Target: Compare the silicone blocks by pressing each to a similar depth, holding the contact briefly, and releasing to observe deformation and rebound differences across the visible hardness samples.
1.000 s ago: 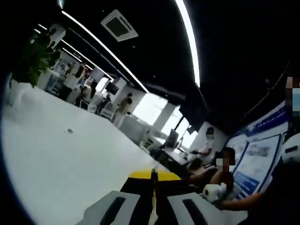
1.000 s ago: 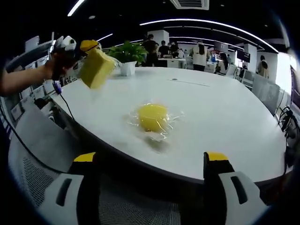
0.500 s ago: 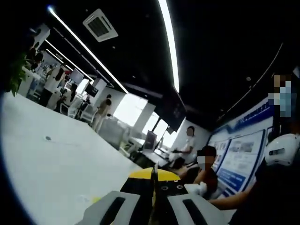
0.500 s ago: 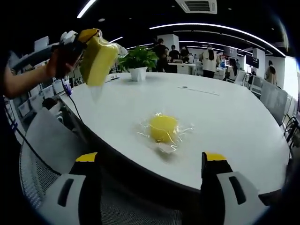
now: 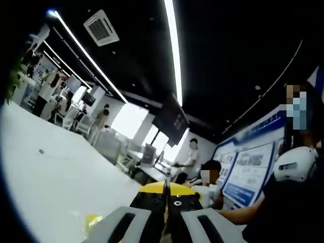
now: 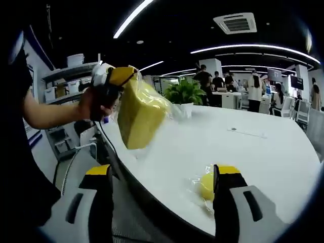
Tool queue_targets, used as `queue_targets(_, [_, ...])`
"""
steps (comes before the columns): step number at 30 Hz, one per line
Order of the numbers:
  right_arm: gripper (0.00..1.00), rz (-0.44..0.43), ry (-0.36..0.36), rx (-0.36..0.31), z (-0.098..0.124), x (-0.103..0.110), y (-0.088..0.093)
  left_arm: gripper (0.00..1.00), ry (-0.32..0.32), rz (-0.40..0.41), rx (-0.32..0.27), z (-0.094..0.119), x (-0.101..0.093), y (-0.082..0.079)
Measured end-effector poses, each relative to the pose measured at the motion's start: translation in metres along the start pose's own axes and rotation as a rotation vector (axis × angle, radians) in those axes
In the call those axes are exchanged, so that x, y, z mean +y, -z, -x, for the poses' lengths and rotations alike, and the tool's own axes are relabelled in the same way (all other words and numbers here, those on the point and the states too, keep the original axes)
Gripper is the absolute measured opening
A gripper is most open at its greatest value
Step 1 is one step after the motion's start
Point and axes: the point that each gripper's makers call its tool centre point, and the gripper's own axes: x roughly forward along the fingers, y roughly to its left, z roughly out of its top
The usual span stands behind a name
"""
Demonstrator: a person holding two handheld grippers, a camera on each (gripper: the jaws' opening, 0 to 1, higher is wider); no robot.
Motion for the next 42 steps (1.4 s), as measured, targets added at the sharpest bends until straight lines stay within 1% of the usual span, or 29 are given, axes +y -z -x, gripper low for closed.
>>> queue_targets(4, [0.74, 0.016, -0.05, -0.04, -0.005, 0.01, -0.023, 0.0, 0.04, -0.006, 0.002, -0.003, -0.016, 0.0])
queue_targets(9, [0.71, -0.001, -0.1, -0.071, -0.012, 0.019, -0.038, 0.0, 0.066, -0.013, -0.009, -0.004, -0.025, -0.002])
queue_targets(11, [0.67, 0.007, -0.115, -0.067, -0.014, 0.022, -0.041, 0.0, 0.068, -0.022, -0.01, -0.004, -0.026, -0.002])
queue_targets(13, [0.63, 0.023, -0.149, -0.057, -0.017, 0.03, -0.043, 0.0, 0.067, -0.03, -0.012, -0.004, -0.026, -0.003])
queue_targets(14, [0.62, 0.039, -0.165, -0.041, -0.018, 0.033, -0.041, 0.0, 0.067, -0.033, -0.015, -0.004, -0.025, -0.003])
queue_targets(16, [0.62, 0.068, -0.172, -0.03, -0.02, 0.037, -0.041, 0.0, 0.077, -0.032, -0.01, -0.004, -0.026, -0.003])
queue_targets(17, [0.61, 0.057, -0.175, -0.024, -0.021, 0.036, -0.041, 0.0, 0.081, -0.035, -0.016, -0.004, -0.027, -0.005])
queue_targets(21, [0.48, 0.017, -0.217, -0.062, -0.019, 0.039, -0.052, 0.0, 0.091, -0.041, -0.021, -0.004, -0.029, -0.01])
queue_targets(22, [0.46, 0.003, -0.224, -0.082, -0.018, 0.038, -0.057, 0.0, 0.088, -0.048, -0.028, -0.003, -0.029, -0.012])
queue_targets(24, [0.41, -0.005, -0.235, -0.093, -0.017, 0.038, -0.06, 0.0, 0.078, -0.054, -0.04, -0.003, -0.026, -0.016])
queue_targets(28, [0.39, -0.019, -0.247, -0.118, -0.018, 0.039, -0.069, 0.0, 0.073, -0.056, -0.079, -0.004, -0.024, -0.023])
queue_targets(30, [0.37, -0.042, -0.273, -0.133, -0.016, 0.042, -0.075, 0.0, 0.075, -0.049, -0.101, -0.005, -0.023, -0.027])
queue_targets(32, [0.35, -0.045, -0.297, -0.135, -0.015, 0.045, -0.078, 0.0, 0.086, -0.047, -0.103, -0.008, -0.025, -0.027])
queue_targets(35, [0.33, -0.039, -0.303, -0.127, -0.016, 0.046, -0.08, 0.0, 0.095, -0.061, -0.106, -0.012, -0.026, -0.031])
queue_targets(41, [0.3, -0.046, -0.316, -0.151, -0.013, 0.044, -0.085, 0.0, 0.106, -0.061, -0.126, -0.016, -0.029, -0.033])
queue_targets(42, [0.29, -0.059, -0.317, -0.151, -0.012, 0.044, -0.085, 0.0, 0.108, -0.061, -0.129, -0.016, -0.029, -0.033])
